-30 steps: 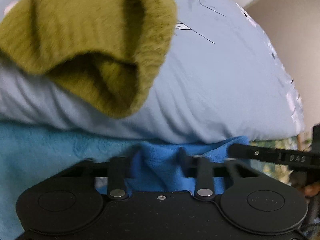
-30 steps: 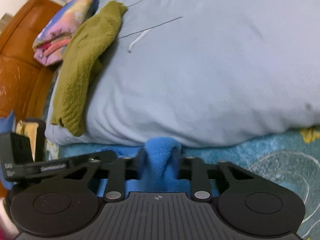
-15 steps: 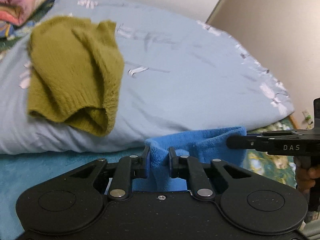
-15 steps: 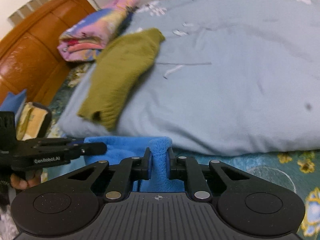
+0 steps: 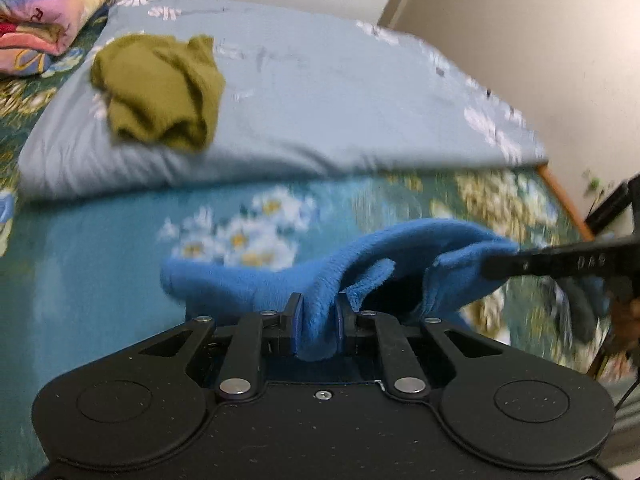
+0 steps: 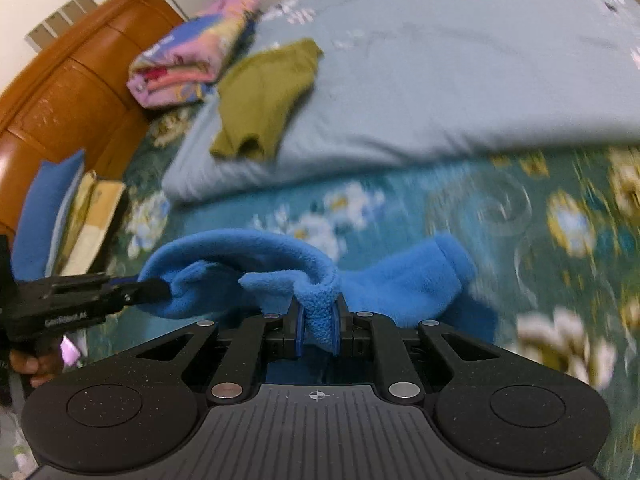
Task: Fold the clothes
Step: 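Grasp the vest hem with both grippers and lift it toward the collar, then lay the hem over the collar with both grippers and release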
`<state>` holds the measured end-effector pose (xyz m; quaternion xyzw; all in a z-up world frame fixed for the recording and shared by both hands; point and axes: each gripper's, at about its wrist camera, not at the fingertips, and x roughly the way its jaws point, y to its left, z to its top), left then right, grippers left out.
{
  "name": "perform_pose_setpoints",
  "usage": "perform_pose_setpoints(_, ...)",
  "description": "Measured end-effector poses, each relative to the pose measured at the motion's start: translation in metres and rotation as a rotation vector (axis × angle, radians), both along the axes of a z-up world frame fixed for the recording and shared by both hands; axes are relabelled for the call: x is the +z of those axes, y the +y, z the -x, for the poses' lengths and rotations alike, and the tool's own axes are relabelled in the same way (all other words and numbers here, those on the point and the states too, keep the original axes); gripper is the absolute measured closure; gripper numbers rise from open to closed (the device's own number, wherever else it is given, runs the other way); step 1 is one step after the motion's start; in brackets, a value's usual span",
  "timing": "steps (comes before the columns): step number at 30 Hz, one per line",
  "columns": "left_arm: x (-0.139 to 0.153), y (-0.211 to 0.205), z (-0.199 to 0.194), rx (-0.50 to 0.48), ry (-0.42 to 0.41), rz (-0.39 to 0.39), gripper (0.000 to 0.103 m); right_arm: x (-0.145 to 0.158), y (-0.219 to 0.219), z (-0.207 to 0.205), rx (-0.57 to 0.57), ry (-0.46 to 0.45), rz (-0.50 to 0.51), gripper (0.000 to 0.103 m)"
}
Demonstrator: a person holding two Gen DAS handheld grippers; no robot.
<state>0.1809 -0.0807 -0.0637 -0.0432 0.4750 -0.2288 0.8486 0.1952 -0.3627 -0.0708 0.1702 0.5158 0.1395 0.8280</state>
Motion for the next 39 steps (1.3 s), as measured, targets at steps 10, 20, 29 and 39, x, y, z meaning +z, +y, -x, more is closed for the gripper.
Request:
perform_pose_setpoints(10,-0.045,-0.008,0.1,0.175,0.147,-0.108,0.095,-0.047,0.005,0.076,0.098,0.139,-0.022,0.092)
perform_pose_setpoints(20,-0.075,-0.016,0.132,0.283,0.233,-0.126,0.095,-0.09,0.009,0.115,0.175,0.211,0.042,0.091)
perform_pose_setpoints(29,-0.07,0.008,0.113,0.404,0.232,0.03,0.043,-0.069,-0.017,0.131,0.133,0.201,-0.032,0.048)
perform_pose_setpoints(39,-0.136,0.016,0.074,0.421,0.448,0.144,0.035,-0.13,-0.048,0.105,-0.358,0.387,-0.412,0.028)
